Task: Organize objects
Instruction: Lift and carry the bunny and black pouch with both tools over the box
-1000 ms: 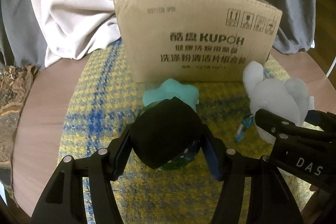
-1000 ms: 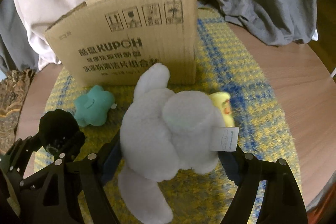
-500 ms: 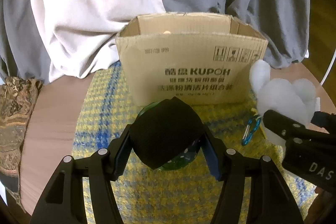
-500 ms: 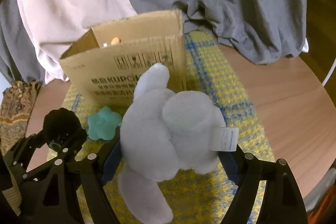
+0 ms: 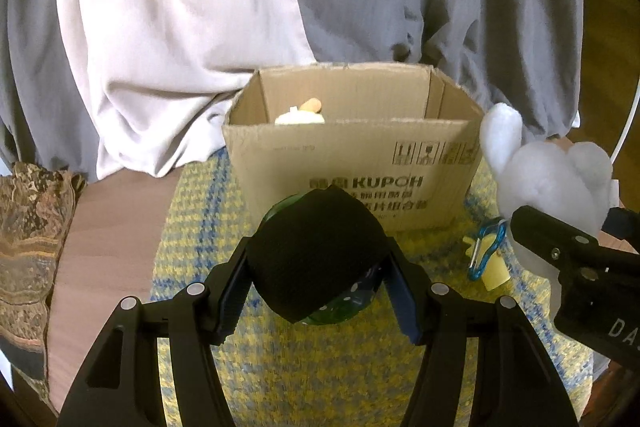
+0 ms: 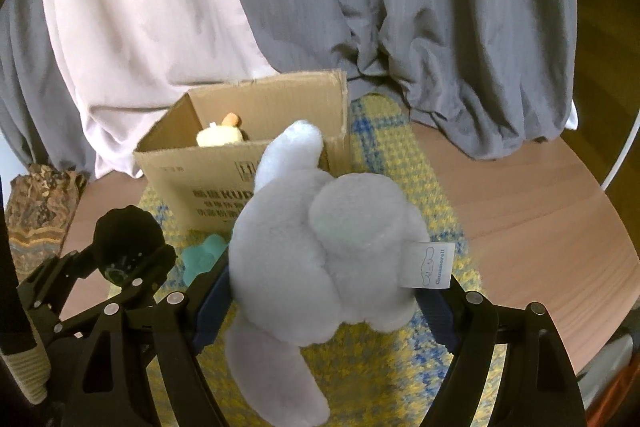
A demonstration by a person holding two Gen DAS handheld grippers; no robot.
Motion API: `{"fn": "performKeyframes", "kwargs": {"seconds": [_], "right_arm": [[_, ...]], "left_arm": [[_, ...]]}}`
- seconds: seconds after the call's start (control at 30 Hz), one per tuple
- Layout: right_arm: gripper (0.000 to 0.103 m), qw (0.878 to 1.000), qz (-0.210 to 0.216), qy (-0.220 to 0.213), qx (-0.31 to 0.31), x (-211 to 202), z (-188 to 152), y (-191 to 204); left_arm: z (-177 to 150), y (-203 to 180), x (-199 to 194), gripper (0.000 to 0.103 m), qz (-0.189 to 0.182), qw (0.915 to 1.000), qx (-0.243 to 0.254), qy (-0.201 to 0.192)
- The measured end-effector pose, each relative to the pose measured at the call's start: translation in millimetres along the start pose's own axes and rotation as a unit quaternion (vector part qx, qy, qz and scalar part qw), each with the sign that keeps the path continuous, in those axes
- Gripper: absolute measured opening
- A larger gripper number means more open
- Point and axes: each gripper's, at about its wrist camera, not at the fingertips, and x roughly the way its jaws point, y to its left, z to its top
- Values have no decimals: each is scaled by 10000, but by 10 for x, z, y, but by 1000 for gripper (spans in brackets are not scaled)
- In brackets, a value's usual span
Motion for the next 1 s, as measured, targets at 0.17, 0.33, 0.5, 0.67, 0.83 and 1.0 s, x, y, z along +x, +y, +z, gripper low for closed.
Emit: {"fn": "performKeyframes", "kwargs": {"seconds": [0.17, 0.33, 0.5, 0.67, 0.83, 1.0], "right_arm": [[82, 9998, 4, -172, -50, -138, 126, 40], [82, 9994, 7, -322, -95, -234, 275, 74], [82, 9990, -3, -428, -156, -299, 390, 114], [82, 9986, -3, -498, -175, -327, 499, 128], [82, 9984, 10, -546, -174, -334, 599, 133], [82, 9981, -8, -582, -205, -320, 691, 162]], "left_arm": [[157, 14, -101, 61, -8, 9998, 4, -173], [316, 42, -193, 61, -24, 9994, -10, -339], [426, 59, -242, 61, -52, 9990, -42, -440], [516, 78, -278, 61, -47, 9985, -53, -539], [615, 97, -303, 61, -7, 9981, -52, -617], [704, 142, -287, 61, 16, 9979, -78, -640]]}}
